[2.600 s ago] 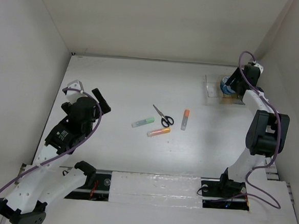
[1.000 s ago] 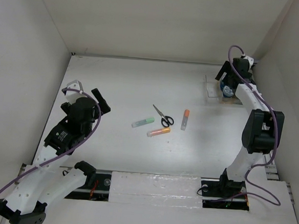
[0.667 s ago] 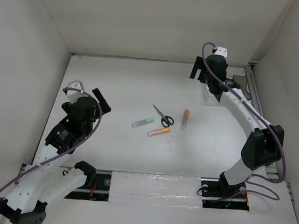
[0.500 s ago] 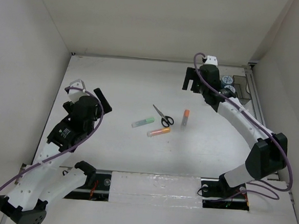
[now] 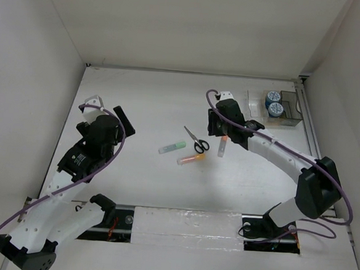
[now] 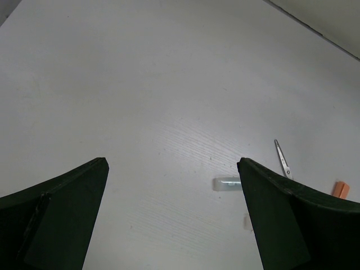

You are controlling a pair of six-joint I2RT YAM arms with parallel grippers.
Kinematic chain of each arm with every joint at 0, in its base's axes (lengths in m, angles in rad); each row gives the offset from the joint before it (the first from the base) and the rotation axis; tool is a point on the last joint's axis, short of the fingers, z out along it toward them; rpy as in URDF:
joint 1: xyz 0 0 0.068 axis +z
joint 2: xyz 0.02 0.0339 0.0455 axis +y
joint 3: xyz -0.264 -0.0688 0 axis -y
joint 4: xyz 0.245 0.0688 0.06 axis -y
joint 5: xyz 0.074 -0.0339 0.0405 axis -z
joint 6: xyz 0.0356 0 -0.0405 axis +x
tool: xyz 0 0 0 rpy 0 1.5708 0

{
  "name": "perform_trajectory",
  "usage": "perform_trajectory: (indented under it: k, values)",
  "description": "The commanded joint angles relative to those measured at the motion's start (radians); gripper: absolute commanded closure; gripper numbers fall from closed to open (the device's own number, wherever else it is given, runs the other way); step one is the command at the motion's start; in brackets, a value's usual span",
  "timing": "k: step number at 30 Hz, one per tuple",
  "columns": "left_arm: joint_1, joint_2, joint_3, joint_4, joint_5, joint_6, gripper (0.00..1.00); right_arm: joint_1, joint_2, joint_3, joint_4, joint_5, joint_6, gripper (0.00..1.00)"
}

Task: Sort the stationery into containers
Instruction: Pick up the scissors from the center of the board.

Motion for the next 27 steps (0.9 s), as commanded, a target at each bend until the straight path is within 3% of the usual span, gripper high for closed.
perform_trajectory:
  k: [1,3,10,27]
  values:
    - [0.004,-0.002,0.002,0.03,-0.011,0.012,0.0,0.005,0.0,-0.024,0.051,-0.056,0.001,0.53]
    - [0.004,-0.002,0.002,0.03,-0.011,0.012,0.0,0.005,0.043,-0.01,0.03,-0.056,-0.022,0.63]
    - [0.004,-0.002,0.002,0.03,-0.011,0.012,0.0,-0.014,0.159,0.039,-0.013,-0.133,-0.085,0.62]
    - [0.004,-0.002,0.002,0.03,-0.002,0.012,0.0,-0.032,0.29,0.061,-0.024,-0.144,-0.104,0.6]
